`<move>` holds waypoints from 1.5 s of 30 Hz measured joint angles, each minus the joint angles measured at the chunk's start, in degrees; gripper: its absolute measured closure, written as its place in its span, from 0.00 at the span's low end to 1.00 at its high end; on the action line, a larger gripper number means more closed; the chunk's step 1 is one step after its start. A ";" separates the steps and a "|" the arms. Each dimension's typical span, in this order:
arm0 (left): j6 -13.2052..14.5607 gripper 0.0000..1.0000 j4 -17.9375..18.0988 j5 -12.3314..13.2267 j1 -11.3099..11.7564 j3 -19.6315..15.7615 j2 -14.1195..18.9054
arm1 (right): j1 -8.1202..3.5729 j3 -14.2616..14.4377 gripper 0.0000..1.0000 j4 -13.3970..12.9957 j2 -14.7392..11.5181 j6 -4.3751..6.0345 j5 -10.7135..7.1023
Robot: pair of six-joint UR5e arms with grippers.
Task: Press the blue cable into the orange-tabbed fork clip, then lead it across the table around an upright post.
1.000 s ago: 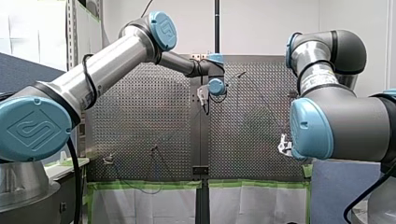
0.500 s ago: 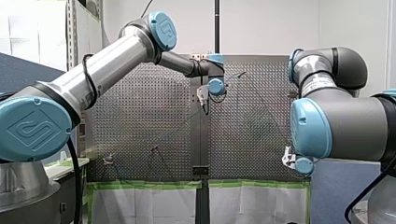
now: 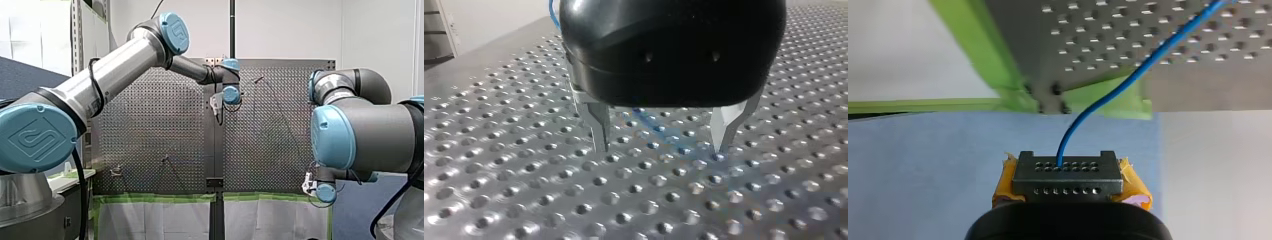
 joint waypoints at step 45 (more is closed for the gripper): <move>-6.87 0.00 0.35 8.54 0.86 -8.26 6.89 | 0.82 -1.11 1.00 1.71 3.82 -1.59 -0.38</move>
